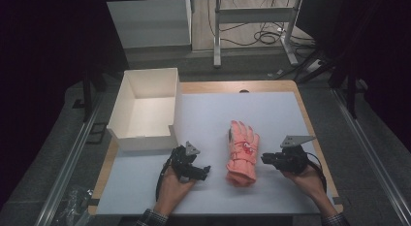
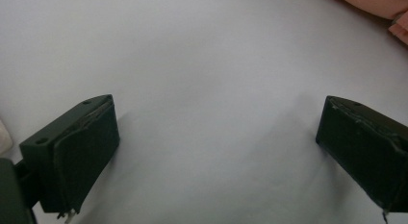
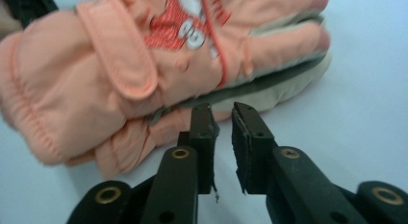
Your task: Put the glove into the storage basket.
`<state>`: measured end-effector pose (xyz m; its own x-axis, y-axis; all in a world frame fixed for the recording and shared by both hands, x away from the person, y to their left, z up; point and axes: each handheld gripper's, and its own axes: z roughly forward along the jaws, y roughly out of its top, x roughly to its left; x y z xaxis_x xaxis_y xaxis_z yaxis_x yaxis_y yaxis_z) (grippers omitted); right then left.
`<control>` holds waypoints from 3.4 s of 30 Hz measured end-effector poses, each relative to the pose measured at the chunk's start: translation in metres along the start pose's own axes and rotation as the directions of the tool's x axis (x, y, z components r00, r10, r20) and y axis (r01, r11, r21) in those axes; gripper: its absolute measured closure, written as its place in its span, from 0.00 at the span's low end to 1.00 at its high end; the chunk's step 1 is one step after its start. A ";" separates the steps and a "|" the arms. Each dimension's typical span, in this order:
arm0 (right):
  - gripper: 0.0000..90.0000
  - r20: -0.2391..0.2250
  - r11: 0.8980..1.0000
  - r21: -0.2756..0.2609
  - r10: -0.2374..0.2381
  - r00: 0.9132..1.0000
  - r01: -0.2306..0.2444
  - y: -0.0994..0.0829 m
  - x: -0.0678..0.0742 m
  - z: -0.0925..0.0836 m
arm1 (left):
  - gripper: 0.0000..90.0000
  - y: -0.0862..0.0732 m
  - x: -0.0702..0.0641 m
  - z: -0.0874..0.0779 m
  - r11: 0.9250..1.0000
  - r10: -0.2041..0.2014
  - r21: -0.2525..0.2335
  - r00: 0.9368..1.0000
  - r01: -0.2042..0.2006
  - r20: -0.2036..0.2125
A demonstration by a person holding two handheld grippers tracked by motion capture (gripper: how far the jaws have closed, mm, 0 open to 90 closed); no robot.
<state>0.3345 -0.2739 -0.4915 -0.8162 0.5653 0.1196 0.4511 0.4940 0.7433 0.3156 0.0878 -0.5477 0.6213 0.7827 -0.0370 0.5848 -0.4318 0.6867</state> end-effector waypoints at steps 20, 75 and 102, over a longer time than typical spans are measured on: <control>0.96 -0.078 0.999 0.037 -0.027 0.997 0.030 -0.025 0.032 0.024 | 0.02 0.000 0.000 0.000 1.000 0.000 -0.001 1.000 0.000 0.000; 0.91 -0.032 0.997 0.030 -0.075 0.997 0.076 0.012 0.059 0.080 | 0.02 -0.009 0.008 -0.008 0.998 0.061 0.000 0.996 -0.061 0.059; 0.37 0.246 1.000 -0.015 0.013 0.969 -0.010 -0.027 0.014 0.026 | 0.00 0.023 0.000 -0.040 0.995 0.085 0.036 0.980 -0.093 0.178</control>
<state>0.3198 -0.2621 -0.5268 -0.6964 0.7167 -0.0357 0.4538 0.4783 0.7518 0.3080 0.0963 -0.5028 0.7516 0.6509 -0.1070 0.5428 -0.5182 0.6609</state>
